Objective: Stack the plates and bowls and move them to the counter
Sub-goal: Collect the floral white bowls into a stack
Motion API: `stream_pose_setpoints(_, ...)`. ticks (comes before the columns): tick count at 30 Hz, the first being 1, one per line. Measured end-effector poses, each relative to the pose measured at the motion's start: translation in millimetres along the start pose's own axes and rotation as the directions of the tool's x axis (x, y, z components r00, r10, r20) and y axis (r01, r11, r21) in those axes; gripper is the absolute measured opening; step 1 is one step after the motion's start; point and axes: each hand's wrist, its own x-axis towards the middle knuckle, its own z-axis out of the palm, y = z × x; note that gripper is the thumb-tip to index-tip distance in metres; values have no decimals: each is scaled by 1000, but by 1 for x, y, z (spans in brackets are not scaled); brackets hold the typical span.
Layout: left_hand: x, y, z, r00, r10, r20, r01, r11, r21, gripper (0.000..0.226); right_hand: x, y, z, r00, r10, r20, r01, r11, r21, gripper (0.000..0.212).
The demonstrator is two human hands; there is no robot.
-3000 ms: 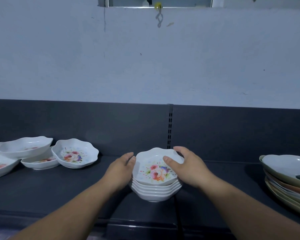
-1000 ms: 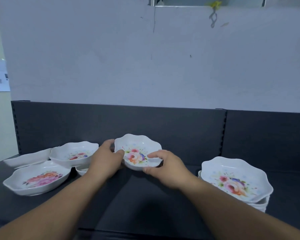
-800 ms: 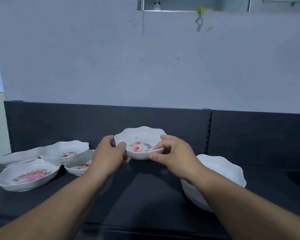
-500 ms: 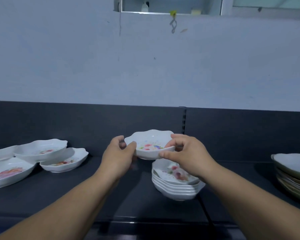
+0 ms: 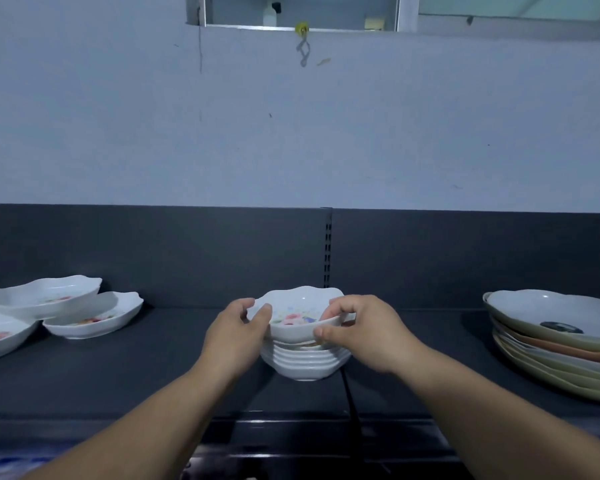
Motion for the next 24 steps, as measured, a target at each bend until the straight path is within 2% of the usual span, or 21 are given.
stream_pose_setpoints(5,-6,4,0,999,11,-45,-9,999,46,49,-5,-3,2,1000,0,29,1,1000,-21,7)
stream_pose_setpoints(12,-7,5,1,997,42,-62,-39,997,59,49,-10,-7,1,999,5,35,-4,1000,-9,11)
stream_pose_setpoints(17,-8,3,-1,995,71,-69,-66,996,61,53,-11,-14,-1,1000,1,28,-1,1000,-6,23)
stream_pose_setpoints(24,-6,-10,-28,988,102,-115,-90,990,104,53,-6,-39,18,997,-78,-19,79,996,36,20)
